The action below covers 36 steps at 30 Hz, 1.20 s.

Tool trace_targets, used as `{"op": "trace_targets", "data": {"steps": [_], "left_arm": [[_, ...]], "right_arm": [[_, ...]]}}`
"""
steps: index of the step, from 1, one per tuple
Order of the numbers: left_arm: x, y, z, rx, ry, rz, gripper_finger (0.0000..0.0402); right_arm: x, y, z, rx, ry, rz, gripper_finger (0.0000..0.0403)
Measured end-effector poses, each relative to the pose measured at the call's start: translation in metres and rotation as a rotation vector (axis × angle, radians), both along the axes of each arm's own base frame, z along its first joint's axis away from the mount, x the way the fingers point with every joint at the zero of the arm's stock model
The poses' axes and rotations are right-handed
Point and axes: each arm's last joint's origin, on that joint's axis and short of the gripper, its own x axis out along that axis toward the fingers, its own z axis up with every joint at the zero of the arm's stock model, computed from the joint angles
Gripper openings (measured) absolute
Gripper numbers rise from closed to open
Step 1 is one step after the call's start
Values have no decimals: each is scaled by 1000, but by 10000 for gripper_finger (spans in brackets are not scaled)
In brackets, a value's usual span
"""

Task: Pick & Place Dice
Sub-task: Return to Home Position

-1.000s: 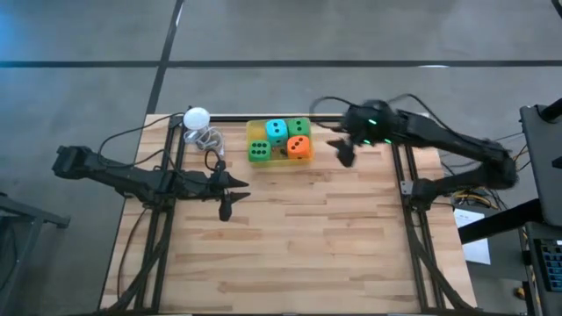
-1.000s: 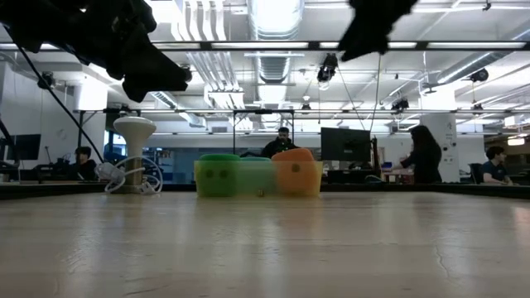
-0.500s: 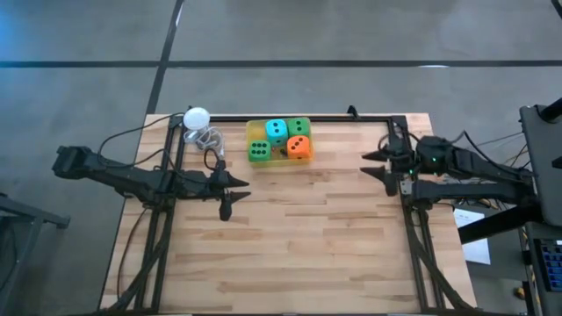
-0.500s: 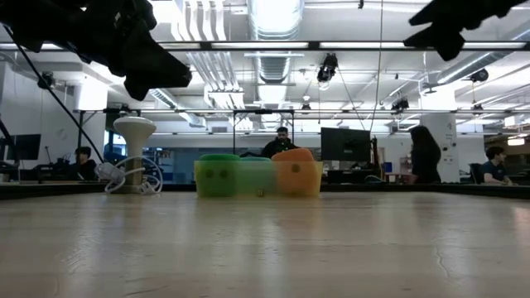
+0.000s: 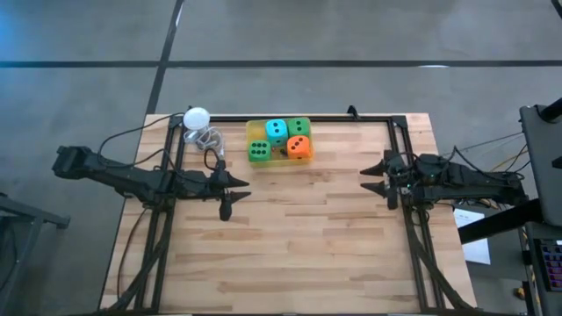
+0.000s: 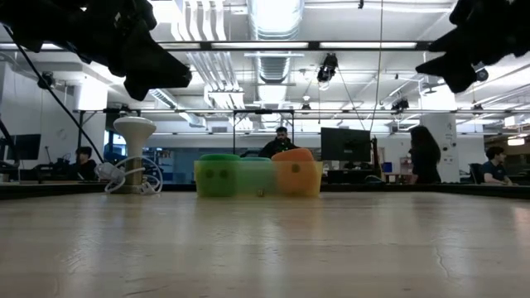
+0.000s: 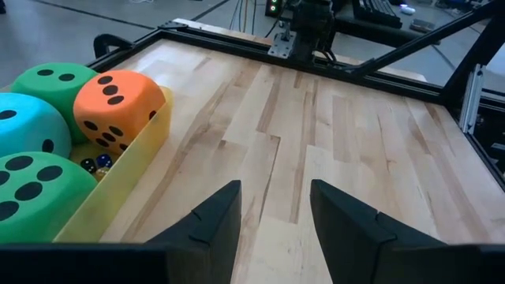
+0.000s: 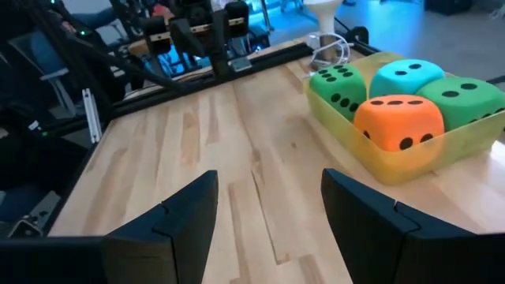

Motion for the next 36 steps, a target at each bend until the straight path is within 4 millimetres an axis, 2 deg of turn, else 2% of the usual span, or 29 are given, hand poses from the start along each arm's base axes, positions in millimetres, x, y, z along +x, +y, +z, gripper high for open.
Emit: {"op": "trace_targets", "data": {"steps": [5, 10, 16, 22, 28, 31, 36], "left_arm": [[0, 0, 0, 9, -1, -3, 159], [1, 1, 4, 93, -29, -26, 159], [-2, 3, 5, 105, -37, -2, 159], [-26, 7, 12, 66, -9, 46, 159], [-51, 10, 24, 39, -94, 52, 159], [-60, 11, 16, 50, -108, 42, 159], [-73, 12, -14, 28, -133, 43, 159]], "right_arm": [[-1, 0, -21, 18, -67, 2, 219], [-1, 1, -32, 22, -169, 43, 219], [-2, 2, -45, 21, -192, 49, 219], [0, 2, -58, 23, -186, 55, 219], [2, 2, -65, 15, -185, 67, 219], [4, 2, -68, 10, -206, 82, 219], [4, 3, -68, -3, -224, 108, 219]]}}
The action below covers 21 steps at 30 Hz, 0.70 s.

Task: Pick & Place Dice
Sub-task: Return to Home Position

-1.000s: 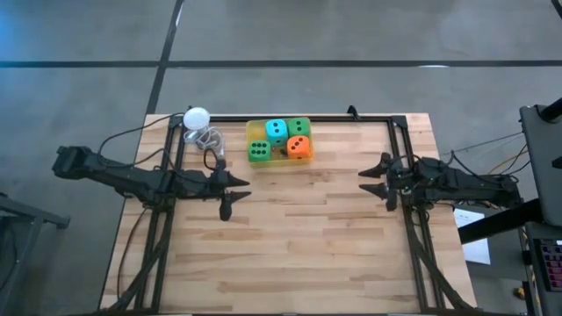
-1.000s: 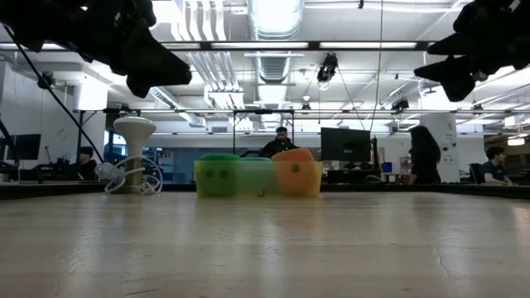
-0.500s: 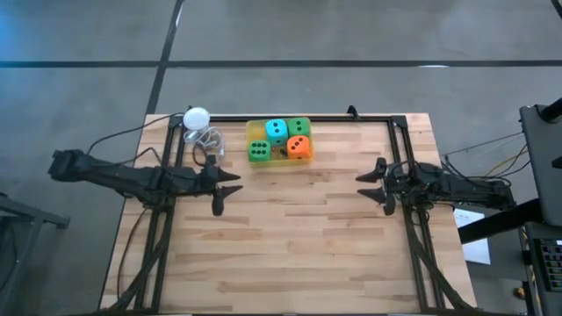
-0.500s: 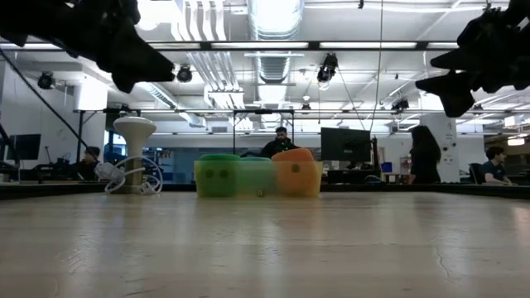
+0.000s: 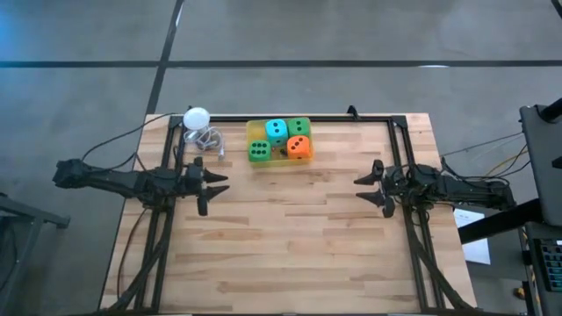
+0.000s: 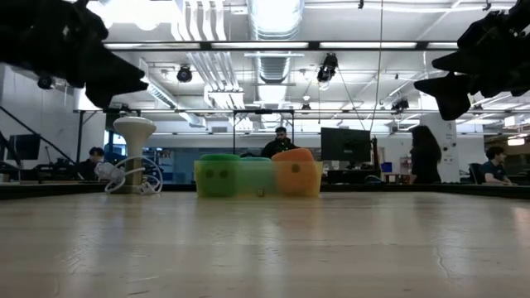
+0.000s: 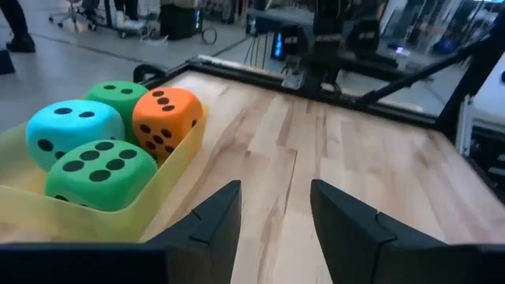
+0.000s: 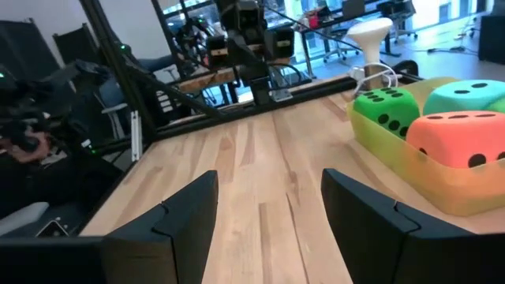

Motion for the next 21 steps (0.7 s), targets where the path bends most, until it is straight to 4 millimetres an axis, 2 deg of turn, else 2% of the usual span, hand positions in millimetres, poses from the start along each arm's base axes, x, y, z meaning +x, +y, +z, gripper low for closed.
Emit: {"op": "trace_targets", "data": {"steps": [4, 8, 21], "left_arm": [[-8, 1, -17, -20, -43, -14, 159], [-12, 1, -18, -17, -77, -34, 159], [-16, 1, -39, 6, -70, -39, 159]], "right_arm": [[0, 0, 0, 0, 0, 5, 219], [0, 1, 0, 5, -1, 25, 219], [0, 2, 1, -19, -14, 68, 219]]}}
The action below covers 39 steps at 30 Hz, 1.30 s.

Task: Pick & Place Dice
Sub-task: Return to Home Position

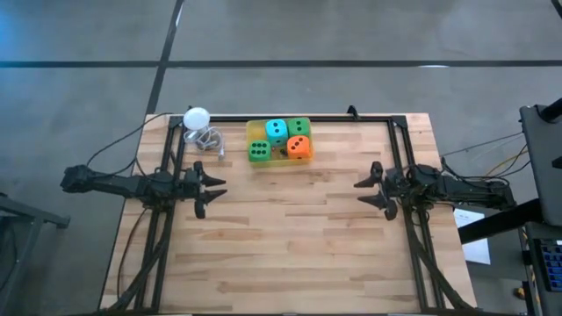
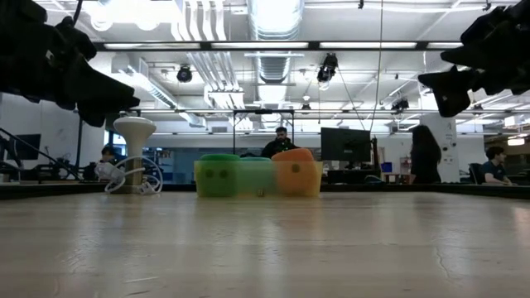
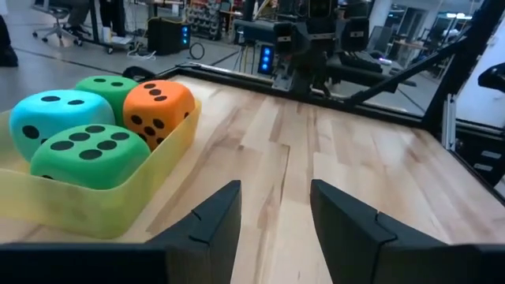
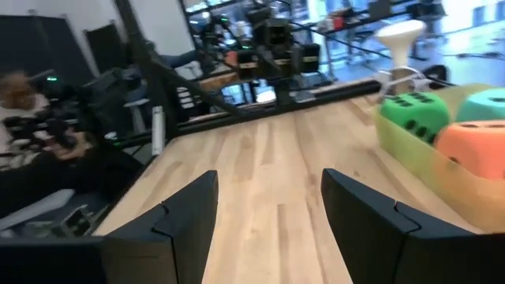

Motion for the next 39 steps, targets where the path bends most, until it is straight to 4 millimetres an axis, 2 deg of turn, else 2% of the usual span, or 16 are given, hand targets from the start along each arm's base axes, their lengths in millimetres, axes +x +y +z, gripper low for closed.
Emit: {"op": "trace_targets", "data": {"steps": [20, 26, 39], "left_arm": [[0, 0, -2, 45, -14, 3, 159], [0, 0, -2, 166, 5, -14, 159], [0, 0, -2, 170, 6, -14, 159]], "right_arm": [[1, 1, -1, -109, -8, 40, 219], [3, 0, -4, -110, 24, 33, 219], [5, 0, -6, -106, 51, 35, 219]]}}
